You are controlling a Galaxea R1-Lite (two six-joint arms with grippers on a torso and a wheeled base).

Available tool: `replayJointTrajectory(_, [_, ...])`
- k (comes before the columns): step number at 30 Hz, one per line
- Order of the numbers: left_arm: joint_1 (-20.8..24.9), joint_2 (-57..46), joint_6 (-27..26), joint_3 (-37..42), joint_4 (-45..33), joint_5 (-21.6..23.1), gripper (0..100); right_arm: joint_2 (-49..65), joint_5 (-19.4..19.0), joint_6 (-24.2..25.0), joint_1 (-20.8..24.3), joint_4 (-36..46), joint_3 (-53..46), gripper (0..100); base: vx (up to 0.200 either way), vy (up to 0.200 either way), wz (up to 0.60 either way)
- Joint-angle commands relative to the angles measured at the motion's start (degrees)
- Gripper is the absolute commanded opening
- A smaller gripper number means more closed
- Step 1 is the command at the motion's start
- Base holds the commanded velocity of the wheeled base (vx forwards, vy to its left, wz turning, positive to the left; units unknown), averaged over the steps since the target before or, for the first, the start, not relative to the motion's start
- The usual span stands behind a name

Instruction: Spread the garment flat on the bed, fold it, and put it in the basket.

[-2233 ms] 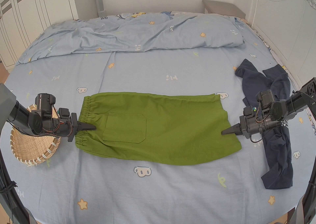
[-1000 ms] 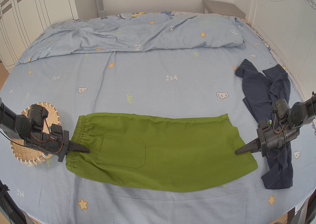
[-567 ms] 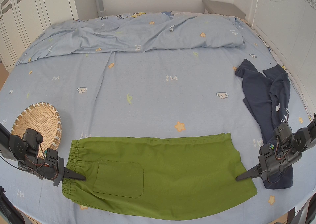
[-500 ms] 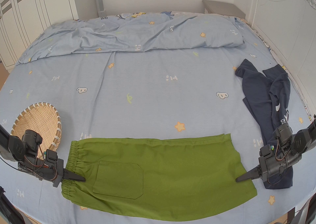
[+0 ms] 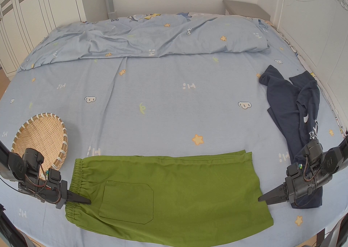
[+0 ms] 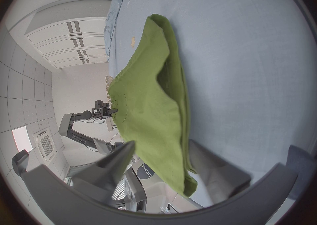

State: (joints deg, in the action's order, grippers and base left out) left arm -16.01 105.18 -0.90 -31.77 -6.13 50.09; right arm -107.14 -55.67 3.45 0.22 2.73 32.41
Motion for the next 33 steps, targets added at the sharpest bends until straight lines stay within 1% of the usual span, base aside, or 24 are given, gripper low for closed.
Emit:
replayJointTrajectory(1, [-0.61,0.02,0.02,0.13,-0.2,0.01,0,-0.08,-0.05,0.07,-0.31,-0.09,-0.42,100,0.0,0.0,0.0])
replayJointTrajectory(3, [-0.69,-0.85,0.02,0.22,-1.08,-0.08,0,0.18,0.13,-0.02,-0.4,-0.88,-1.04,100,0.0,0.0,0.0])
replayJointTrajectory(6, [-0.69,-7.36,0.73,-0.14,-3.71,-1.31,0,1.59,0.22,-0.11,-0.92,-2.73,-1.83,100,0.0,0.0,0.0])
replayJointTrajectory(7, [-0.52,-11.58,1.08,-0.75,-6.26,-2.98,0,3.26,0.3,0.07,-1.1,-3.7,-2.0,100,0.0,0.0,0.0])
replayJointTrajectory(8, [-0.17,-15.53,1.17,-1.54,-8.81,-5.71,0,5.63,1.01,0.15,-1.27,-4.31,-1.92,100,0.0,0.0,0.0])
replayJointTrajectory(10, [0.19,-18.52,1.25,-2.42,-11.09,-9.49,0,7.74,3.2,0.33,-1.1,-4.84,-1.48,100,0.0,0.0,0.0])
replayJointTrajectory(13, [0.27,-21.16,1.25,-3.65,-13.2,-15.46,0,12.05,7.69,0.51,-0.22,-7.04,-0.86,100,0.0,0.0,0.0])
replayJointTrajectory(18, [0.19,-21.42,1.25,-4.79,-13.2,-21.18,0,17.23,9.88,2.0,1.71,-7.56,1.95,100,0.0,0.0,0.0])
replayJointTrajectory(19, [0.27,-21.6,1.25,-4.97,-13.29,-21.7,0,17.67,10.32,2.09,1.8,-7.56,2.3,100,0.0,0.0,0.0])
replayJointTrajectory(21, [1.24,-22.65,1.43,-6.38,-13.64,-25.13,0,20.31,14.1,2.26,2.86,-7.21,4.41,100,0.0,0.0,0.0])
replayJointTrajectory(22, [1.24,-22.65,1.43,-6.38,-13.64,-25.13,0,20.31,14.1,2.26,2.86,-7.21,4.41,100,0.0,0.0,0.0])
replayJointTrajectory(24, [3.53,-24.76,2.48,-9.28,-16.46,-29.52,0,21.8,16.65,2.35,4.44,-6.77,5.11,100,0.0,0.0,0.0])
replayJointTrajectory(25, [3.7,-24.85,2.57,-9.54,-16.72,-29.88,0,21.8,16.83,2.35,4.44,-6.77,5.11,100,0.0,0.0,0.0])
replayJointTrajectory(27, [7.57,-27.22,4.77,-15.52,-23.58,-34.18,0,22.59,18.76,2.35,4.97,-6.6,4.76,100,0.0,0.0,0.0])
replayJointTrajectory(28, [9.06,-27.84,5.74,-18.15,-26.56,-35.15,0,22.86,19.73,2.35,5.23,-6.51,4.68,100,0.0,0.0,0.0])
replayJointTrajectory(29, [9.5,-28.1,6.0,-18.94,-27.44,-35.33,0,22.86,20.08,2.35,5.41,-6.51,4.68,100,0.0,0.0,0.0])
replayJointTrajectory(30, [12.05,-28.98,7.67,-22.81,-32.19,-35.94,0,22.94,21.92,2.53,6.28,-6.51,4.59,100,0.0,0.0,0.0])
replayJointTrajectory(31, [13.98,-29.24,8.9,-25.71,-35.35,-36.03,0,22.94,23.07,2.97,6.81,-6.6,4.59,100,0.0,0.0,0.0])
replayJointTrajectory(33, [16.89,-29.33,11.19,-29.23,-39.04,-36.03,0,23.12,24.21,3.76,7.08,-6.6,4.59,100,0.0,0.0,0.0])
